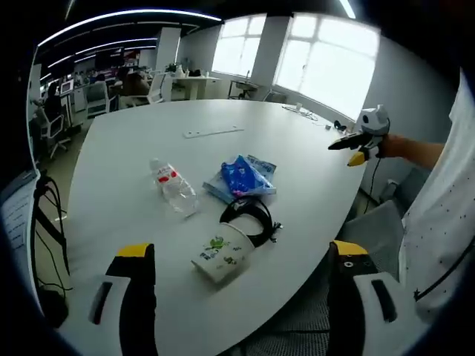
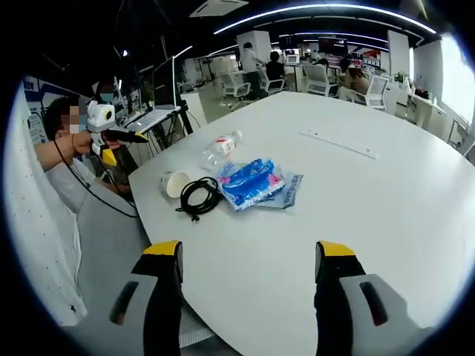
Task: Arrange the tabletop items into an orderly group along one side of the table until the central work area is clear of visible clutter.
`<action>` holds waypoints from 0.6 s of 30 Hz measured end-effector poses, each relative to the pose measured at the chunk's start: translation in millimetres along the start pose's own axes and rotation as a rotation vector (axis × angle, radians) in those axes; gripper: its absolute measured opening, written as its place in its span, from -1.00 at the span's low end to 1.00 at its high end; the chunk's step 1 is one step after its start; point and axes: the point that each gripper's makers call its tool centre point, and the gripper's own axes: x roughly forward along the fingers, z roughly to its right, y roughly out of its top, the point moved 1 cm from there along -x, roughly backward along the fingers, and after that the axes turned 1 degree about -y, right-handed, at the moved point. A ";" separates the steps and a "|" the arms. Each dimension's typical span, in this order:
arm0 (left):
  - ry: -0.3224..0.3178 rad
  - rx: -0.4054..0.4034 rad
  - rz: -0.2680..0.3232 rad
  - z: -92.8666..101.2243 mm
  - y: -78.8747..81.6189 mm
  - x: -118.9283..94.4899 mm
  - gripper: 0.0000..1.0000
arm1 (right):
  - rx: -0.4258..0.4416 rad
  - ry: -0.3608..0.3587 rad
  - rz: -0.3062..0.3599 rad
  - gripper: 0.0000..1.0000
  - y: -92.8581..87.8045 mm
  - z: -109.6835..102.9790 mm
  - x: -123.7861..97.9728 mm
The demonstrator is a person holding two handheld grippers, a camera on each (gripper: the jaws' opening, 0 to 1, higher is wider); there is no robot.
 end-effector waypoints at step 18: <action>0.003 -0.012 0.001 2.9 -3.4 -1.3 1.00 | -0.003 0.012 -0.003 0.43 0.9 -7.2 2.8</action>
